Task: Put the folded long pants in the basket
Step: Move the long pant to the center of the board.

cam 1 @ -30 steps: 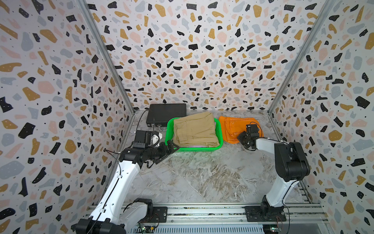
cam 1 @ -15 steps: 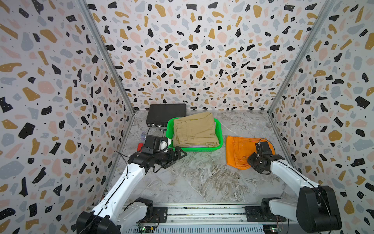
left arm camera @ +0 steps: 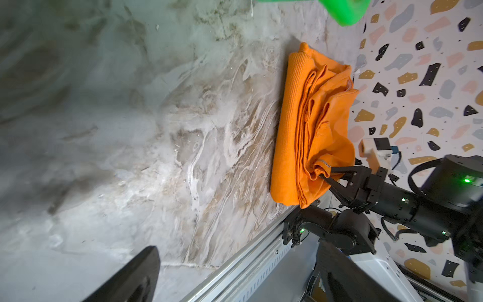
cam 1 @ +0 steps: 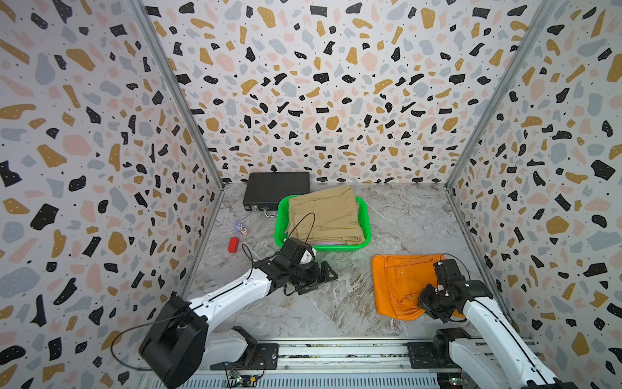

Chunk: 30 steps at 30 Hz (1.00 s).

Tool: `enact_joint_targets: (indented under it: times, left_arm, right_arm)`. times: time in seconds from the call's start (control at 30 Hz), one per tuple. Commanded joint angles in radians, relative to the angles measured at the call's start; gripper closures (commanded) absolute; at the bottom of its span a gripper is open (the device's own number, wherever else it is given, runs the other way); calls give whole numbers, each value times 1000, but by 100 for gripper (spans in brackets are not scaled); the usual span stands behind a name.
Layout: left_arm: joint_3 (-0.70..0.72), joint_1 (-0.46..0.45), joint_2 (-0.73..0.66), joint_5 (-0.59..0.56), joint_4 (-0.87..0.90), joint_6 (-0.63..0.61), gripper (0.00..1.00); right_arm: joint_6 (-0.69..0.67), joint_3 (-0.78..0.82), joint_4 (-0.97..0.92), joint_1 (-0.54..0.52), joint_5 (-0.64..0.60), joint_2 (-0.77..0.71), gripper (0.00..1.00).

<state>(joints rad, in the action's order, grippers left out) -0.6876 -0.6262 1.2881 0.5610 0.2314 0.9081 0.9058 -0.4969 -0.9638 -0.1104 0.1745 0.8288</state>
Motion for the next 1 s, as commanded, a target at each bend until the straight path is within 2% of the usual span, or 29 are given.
enact_joint_targets:
  times: [0.0, 0.1, 0.2, 0.27, 0.37, 0.63, 0.83, 0.97]
  left_arm:
    - [-38, -26, 63, 15, -92, 6, 4]
    - [-46, -47, 127, 31, -108, 14, 5]
    - [-68, -66, 175, 40, -110, 12, 6]
    - [-95, -83, 212, 44, -110, 6, 6]
    - [-147, -115, 279, 50, -110, 3, 6]
    - [-341, -221, 532, 106, -109, 1, 7]
    - [-483, -258, 715, 175, -112, 18, 7]
    - [-542, -270, 779, 190, -97, 23, 16]
  right_arm:
    - [-60, 2, -164, -1, 82, 7, 100]
    - [-81, -8, -162, -1, 115, -6, 97]
    - [-95, -16, -132, -1, 171, -39, 69]
    - [-107, -32, -127, 0, 240, -55, 46]
    - [-141, -94, -199, 0, 308, -60, 30]
    - [-263, -389, -406, -1, 326, -87, 18]
    - [-310, -539, -370, -1, 273, -24, 14]
    - [-314, -576, -319, 0, 239, 27, 13]
